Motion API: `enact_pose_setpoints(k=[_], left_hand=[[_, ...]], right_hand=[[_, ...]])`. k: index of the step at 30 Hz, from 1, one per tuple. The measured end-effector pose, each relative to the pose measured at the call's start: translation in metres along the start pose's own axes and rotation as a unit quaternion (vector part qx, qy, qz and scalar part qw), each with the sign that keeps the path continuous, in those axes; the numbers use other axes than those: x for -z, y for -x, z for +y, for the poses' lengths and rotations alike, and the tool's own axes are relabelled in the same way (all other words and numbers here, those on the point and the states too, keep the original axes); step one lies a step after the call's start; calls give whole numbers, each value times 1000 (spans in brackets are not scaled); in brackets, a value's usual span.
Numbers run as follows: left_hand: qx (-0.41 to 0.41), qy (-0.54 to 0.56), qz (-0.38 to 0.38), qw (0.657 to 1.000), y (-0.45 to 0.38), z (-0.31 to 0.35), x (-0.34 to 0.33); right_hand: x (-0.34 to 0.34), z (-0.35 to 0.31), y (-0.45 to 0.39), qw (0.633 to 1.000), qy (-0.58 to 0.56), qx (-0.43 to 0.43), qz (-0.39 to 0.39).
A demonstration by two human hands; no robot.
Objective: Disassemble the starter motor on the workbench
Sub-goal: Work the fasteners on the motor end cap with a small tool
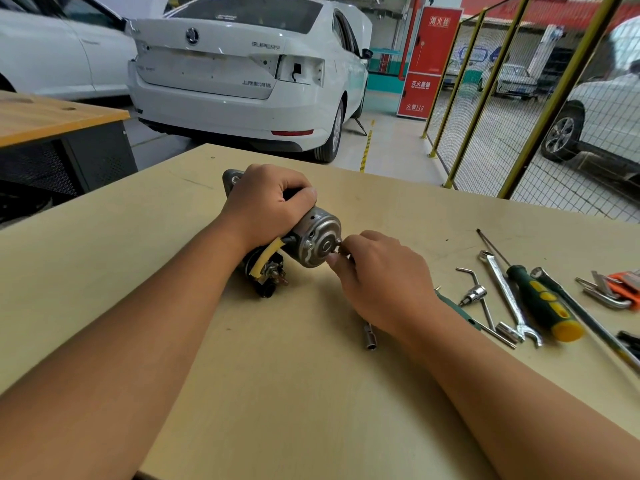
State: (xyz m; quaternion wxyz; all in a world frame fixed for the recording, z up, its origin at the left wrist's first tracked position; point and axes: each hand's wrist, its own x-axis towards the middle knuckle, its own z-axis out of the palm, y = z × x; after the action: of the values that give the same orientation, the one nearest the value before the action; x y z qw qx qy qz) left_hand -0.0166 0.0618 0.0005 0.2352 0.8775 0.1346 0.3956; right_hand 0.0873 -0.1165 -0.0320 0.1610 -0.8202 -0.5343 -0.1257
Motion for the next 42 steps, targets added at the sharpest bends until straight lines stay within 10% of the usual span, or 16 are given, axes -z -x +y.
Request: enact_pose_setpoints(k=[42], left_hand=[[4,-6,-3,1000,1,0,1]], right_hand=[[-13,2,-2,981,-176,-79,8]])
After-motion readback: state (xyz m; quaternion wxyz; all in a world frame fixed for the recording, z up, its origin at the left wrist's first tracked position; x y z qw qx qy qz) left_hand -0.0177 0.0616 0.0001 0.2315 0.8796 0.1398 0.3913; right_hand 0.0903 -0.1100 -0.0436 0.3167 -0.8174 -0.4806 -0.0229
